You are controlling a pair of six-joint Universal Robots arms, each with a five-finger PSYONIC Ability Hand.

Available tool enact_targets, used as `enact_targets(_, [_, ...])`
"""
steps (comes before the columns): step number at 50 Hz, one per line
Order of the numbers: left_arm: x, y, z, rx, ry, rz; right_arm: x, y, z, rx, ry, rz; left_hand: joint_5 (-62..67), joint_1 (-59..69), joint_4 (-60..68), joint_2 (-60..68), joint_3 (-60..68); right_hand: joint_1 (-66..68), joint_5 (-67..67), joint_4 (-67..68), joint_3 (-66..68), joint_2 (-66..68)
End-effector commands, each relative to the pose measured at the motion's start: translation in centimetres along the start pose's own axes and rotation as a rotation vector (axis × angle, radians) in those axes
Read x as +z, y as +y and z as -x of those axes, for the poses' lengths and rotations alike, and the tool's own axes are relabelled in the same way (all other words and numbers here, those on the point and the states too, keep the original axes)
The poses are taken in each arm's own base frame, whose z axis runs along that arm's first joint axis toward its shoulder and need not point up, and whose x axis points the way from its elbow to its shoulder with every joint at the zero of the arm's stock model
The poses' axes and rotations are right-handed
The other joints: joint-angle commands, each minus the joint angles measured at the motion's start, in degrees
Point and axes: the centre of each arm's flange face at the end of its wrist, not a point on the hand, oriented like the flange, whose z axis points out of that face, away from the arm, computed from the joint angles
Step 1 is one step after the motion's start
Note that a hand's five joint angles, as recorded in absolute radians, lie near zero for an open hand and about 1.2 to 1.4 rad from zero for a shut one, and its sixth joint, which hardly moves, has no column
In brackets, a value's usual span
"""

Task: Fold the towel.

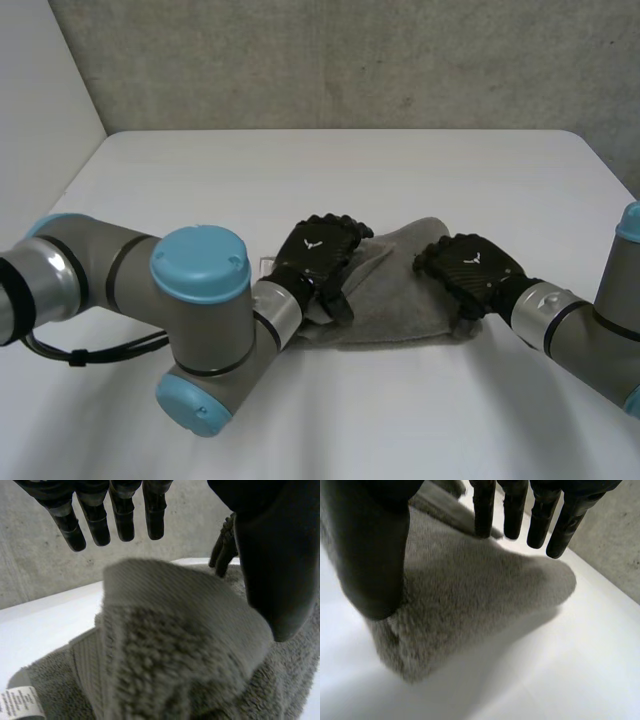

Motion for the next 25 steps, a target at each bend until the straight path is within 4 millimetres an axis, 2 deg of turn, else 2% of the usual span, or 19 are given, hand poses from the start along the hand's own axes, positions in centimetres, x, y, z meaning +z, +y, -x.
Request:
enact_targets(1, [0.2,0.4,0.5,0.01,-0.044,0.006,0.3,1.4,0.2,-0.038,-0.015,0.047,-0.3,-4.3,-3.2,-1.4,-2.4,10.9,10.0,-4.4,-2.9,10.9])
enact_targets(4, [0.2,0.3,0.8,0.014,-0.063,0.002,0.5,1.7,0.2,-0.044,-0.021,0.058,-0.3,-4.3,-3.2,-1.4,-2.4,18.6,17.7,-4.4,-2.9,18.6])
enact_targets(5, [0.3,0.2,1.8,0.028,-0.099,0.002,0.5,1.7,0.2,-0.044,-0.021,0.058,-0.4,-4.5,-3.2,-1.6,-2.4,18.6,17.7,-4.4,-2.9,18.6])
enact_targets(6, [0.3,0.2,1.8,0.028,-0.1,0.002,0.5,1.7,0.2,-0.046,-0.019,0.057,-0.4,-4.5,-3.2,-1.6,-2.4,23.1,22.2,-4.4,-2.9,23.1])
enact_targets(7, [0.4,0.3,3.1,0.042,-0.139,0.01,0.5,1.7,0.1,-0.045,-0.018,0.058,-0.4,-4.5,-3.2,-1.6,-2.4,24.3,23.4,-4.4,-2.9,24.4])
enact_targets(8, [0.4,0.3,3.1,0.042,-0.139,0.01,0.5,1.7,0.1,-0.045,-0.018,0.058,-0.4,-4.5,-3.2,-1.6,-2.4,24.3,23.4,-4.4,-2.9,24.4])
enact_targets(9, [0.5,0.4,4.8,0.069,-0.193,0.022,0.5,1.7,0.1,-0.043,-0.02,0.061,-0.6,-4.6,-3.2,-1.8,-2.4,24.3,23.4,-4.4,-2.9,24.4])
enact_targets(10, [0.5,0.4,4.8,0.069,-0.194,0.022,0.5,1.7,0.1,-0.043,-0.02,0.061,-0.6,-4.6,-3.2,-1.8,-2.4,24.3,23.4,-4.4,-2.9,24.4])
enact_targets(12, [0.3,0.7,8.2,0.129,-0.299,0.045,0.4,1.7,0.2,-0.042,-0.023,0.065,-0.8,-4.8,-3.2,-1.9,-2.4,24.3,23.4,-4.4,-2.9,24.4])
enact_targets(13, [0.3,0.7,8.2,0.13,-0.3,0.045,0.4,1.7,0.2,-0.042,-0.023,0.065,-0.8,-4.8,-3.2,-1.9,-2.4,24.3,23.4,-4.4,-2.9,24.4])
enact_targets(15, [0.2,0.9,10.9,0.162,-0.386,0.057,0.3,1.7,0.3,-0.038,-0.029,0.072,-0.8,-4.8,-3.2,-1.9,-2.4,24.3,23.4,-4.4,-2.9,24.4])
enact_targets(16, [0.2,0.9,10.9,0.162,-0.386,0.057,0.3,1.7,0.3,-0.038,-0.029,0.072,-0.8,-4.8,-3.2,-1.9,-2.4,24.3,23.4,-4.4,-2.9,24.4])
enact_targets(18, [-0.1,1.3,12.5,0.167,-0.433,0.077,0.3,1.7,0.4,-0.037,-0.033,0.075,-0.9,-5.0,-3.2,-2.1,-2.4,24.2,23.3,-4.4,-2.9,24.2])
enact_targets(25, [-0.8,1.9,12.4,0.162,-0.437,0.104,0.1,1.5,0.3,-0.037,-0.028,0.071,-1.1,-5.1,-3.2,-2.3,-2.4,24.0,23.1,-4.4,-2.9,24.0])
